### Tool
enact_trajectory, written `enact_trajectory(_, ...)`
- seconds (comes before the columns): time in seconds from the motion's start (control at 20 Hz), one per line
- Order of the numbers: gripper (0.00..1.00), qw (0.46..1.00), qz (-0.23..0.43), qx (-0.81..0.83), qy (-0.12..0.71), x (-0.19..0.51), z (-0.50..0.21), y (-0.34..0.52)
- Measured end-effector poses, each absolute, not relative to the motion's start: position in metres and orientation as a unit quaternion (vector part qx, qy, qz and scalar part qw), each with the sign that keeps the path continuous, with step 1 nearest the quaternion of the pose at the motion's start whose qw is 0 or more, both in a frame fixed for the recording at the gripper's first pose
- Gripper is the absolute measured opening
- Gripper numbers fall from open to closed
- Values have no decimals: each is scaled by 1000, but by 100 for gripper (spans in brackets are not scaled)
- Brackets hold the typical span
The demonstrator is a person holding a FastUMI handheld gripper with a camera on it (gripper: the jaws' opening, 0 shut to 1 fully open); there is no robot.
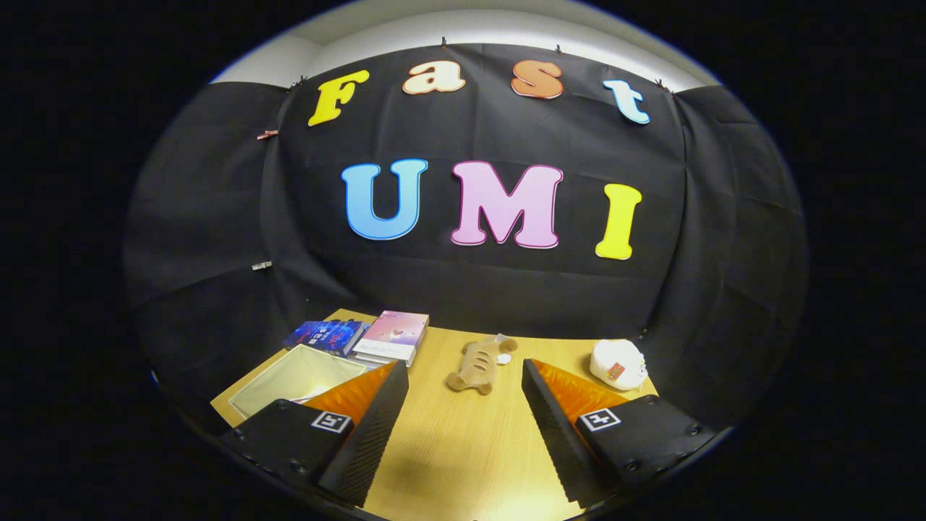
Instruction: Open the storage box then place both shoes into the box .Put the left shoe in first, then the right shoe, with the right side of both shoes facing outward in a uniform manner.
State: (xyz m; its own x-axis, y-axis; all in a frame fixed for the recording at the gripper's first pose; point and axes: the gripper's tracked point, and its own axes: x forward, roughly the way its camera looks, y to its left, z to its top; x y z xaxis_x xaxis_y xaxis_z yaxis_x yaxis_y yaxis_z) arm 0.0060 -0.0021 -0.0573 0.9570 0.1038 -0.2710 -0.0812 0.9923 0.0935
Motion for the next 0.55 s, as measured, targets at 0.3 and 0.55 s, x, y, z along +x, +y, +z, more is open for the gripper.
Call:
enact_trajectory(0.3,98,993,36,45,108,-10,-52,-38)
enact_trajectory(0.55,98,991,20,59,118,-8,-63,-58)
